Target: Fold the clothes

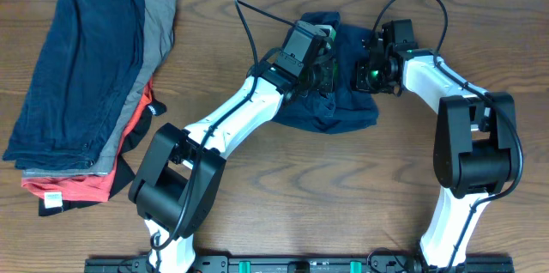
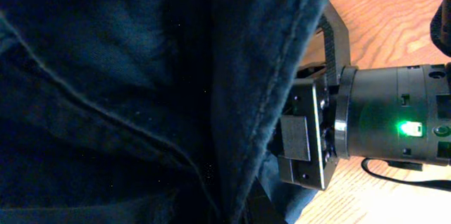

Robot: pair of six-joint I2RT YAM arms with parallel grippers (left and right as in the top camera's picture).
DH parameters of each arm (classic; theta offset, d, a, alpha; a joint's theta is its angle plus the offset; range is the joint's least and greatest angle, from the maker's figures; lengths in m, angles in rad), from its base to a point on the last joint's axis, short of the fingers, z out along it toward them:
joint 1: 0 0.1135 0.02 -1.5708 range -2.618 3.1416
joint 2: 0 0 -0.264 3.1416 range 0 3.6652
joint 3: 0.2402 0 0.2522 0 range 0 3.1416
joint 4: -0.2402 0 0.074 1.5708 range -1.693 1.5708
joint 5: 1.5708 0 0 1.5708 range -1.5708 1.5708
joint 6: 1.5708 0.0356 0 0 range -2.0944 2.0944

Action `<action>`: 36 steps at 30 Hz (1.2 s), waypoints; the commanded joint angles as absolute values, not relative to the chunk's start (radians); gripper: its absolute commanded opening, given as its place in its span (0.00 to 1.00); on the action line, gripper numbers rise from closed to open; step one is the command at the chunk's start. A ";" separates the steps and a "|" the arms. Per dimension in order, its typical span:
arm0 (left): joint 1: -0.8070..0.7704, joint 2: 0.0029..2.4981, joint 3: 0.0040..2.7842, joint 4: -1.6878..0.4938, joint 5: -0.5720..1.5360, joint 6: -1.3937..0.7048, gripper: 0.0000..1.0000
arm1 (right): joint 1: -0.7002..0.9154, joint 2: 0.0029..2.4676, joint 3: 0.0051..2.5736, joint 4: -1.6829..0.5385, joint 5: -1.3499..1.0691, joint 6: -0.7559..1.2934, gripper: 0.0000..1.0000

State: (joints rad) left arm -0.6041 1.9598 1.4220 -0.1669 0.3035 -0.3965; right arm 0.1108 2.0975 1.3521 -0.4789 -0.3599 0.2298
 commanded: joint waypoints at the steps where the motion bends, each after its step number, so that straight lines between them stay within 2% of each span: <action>1: -0.604 1.959 1.451 -0.146 0.298 -0.403 0.14 | 0.120 2.145 1.344 -0.498 -0.341 0.231 0.01; 2: -0.606 1.959 1.451 -0.139 0.298 -0.405 0.26 | 0.120 2.145 1.344 -0.501 -0.341 0.231 0.01; 3: -0.608 1.959 1.451 -0.130 0.298 -0.406 0.47 | 0.119 2.145 1.344 -0.505 -0.341 0.230 0.01; 4: -0.611 1.959 1.451 -0.123 0.298 -0.406 0.74 | 0.118 2.145 1.344 -0.507 -0.341 0.231 0.01; 5: -0.615 1.959 1.451 -0.117 0.298 -0.406 0.93 | 0.118 2.145 1.344 -0.508 -0.341 0.231 0.01; 6: -0.619 1.959 1.451 -0.112 0.298 -0.405 0.98 | 0.118 2.145 1.344 -0.509 -0.341 0.231 0.01; 18: -0.537 1.835 1.451 -0.165 0.297 -0.384 0.98 | 0.059 1.972 1.349 -0.573 -0.341 0.220 0.01; 19: -0.527 1.815 1.451 -0.178 0.297 -0.374 0.98 | 0.049 1.947 1.349 -0.590 -0.340 0.215 0.06; 20: -0.512 1.787 1.451 -0.201 0.297 -0.360 0.98 | 0.039 1.924 1.349 -0.606 -0.340 0.202 0.17; 22: -0.485 1.739 1.451 -0.251 0.297 -0.334 0.98 | 0.020 1.880 1.349 -0.643 -0.340 0.175 0.51; 23: -0.471 1.717 1.451 -0.278 0.297 -0.322 0.98 | 0.014 1.864 1.349 -0.657 -0.340 0.162 0.61; 26: -0.424 1.655 1.451 -0.367 0.292 -0.300 0.98 | 0.007 1.845 1.348 -0.692 -0.337 0.139 0.87; 28: -0.392 1.626 1.451 -0.424 0.274 -0.299 0.98 | 0.014 1.853 1.346 -0.702 -0.338 0.136 0.99; 36: -0.297 1.601 1.451 -0.603 0.162 -0.281 0.98 | 0.123 1.937 1.346 -0.674 -0.268 0.149 0.99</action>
State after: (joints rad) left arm -0.3233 1.6005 1.4372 -0.5789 0.2226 -0.3061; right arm 0.0746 1.8931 1.3460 -0.6842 -0.3210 0.1444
